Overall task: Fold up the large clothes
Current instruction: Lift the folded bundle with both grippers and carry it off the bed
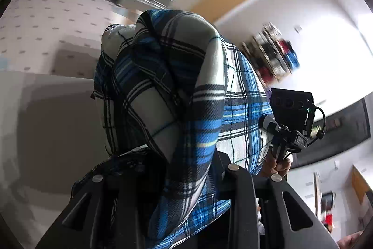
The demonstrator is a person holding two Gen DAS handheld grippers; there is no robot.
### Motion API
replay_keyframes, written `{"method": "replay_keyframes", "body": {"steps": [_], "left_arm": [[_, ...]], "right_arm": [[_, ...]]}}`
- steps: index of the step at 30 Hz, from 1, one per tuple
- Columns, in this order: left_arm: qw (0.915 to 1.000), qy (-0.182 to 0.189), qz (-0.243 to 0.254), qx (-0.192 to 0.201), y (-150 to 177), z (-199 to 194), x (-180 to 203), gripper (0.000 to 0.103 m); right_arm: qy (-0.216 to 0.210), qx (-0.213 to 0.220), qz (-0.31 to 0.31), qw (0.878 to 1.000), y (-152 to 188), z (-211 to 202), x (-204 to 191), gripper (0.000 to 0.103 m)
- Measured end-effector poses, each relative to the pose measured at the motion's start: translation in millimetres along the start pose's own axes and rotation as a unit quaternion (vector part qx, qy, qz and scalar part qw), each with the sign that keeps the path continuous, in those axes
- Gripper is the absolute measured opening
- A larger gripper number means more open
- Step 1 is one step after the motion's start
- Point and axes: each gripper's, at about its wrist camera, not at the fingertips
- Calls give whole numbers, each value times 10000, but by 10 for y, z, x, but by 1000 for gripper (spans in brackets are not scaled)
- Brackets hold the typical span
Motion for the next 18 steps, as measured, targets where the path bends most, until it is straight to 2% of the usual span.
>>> {"method": "replay_keyframes", "body": {"steps": [3, 5, 7, 9, 10, 12, 13, 15, 16, 17, 18], "left_arm": [[9987, -329, -319, 210, 123, -308, -471, 25], [9957, -521, -715, 274, 212, -385, -912, 25], [9907, -606, -1193, 253, 325, -370, -1420, 25], [9857, -684, -1528, 169, 437, -266, -1764, 25], [9831, -731, -1677, 64, 504, -179, -1935, 25], [9784, -646, -1965, -49, 646, 15, -2198, 29], [9788, -541, -1974, -33, 646, 41, -2219, 30], [9799, -406, -1947, 150, 694, 23, -2261, 39], [9793, -429, -1969, 198, 700, -20, -2283, 43], [9782, -554, -1986, 236, 752, -87, -2295, 51], [9758, -815, -2016, 236, 784, -138, -2295, 61]], "right_arm": [[-172, -279, 37, 9995, 27, 673, 75, 22], [-217, -528, 251, 9981, 149, 1156, 238, 22], [-22, -792, 338, 9963, 288, 1574, 401, 22], [276, -1159, 395, 9921, 470, 1899, 563, 22], [566, -1394, 328, 9881, 590, 2039, 639, 24], [1078, -1794, -54, 9778, 743, 2177, 656, 26], [1251, -1833, -327, 9745, 783, 2156, 632, 30], [1524, -1914, -764, 9666, 825, 2072, 553, 35], [1722, -1989, -983, 9598, 801, 2032, 507, 40], [1937, -2101, -1151, 9514, 785, 1983, 459, 46], [2120, -2220, -1319, 9425, 775, 1939, 404, 47]]}}
Point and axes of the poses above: each gripper's, at about its wrist camera, not at the fingertips, and z roughly the way its jaws point, x to its right, y to its underside
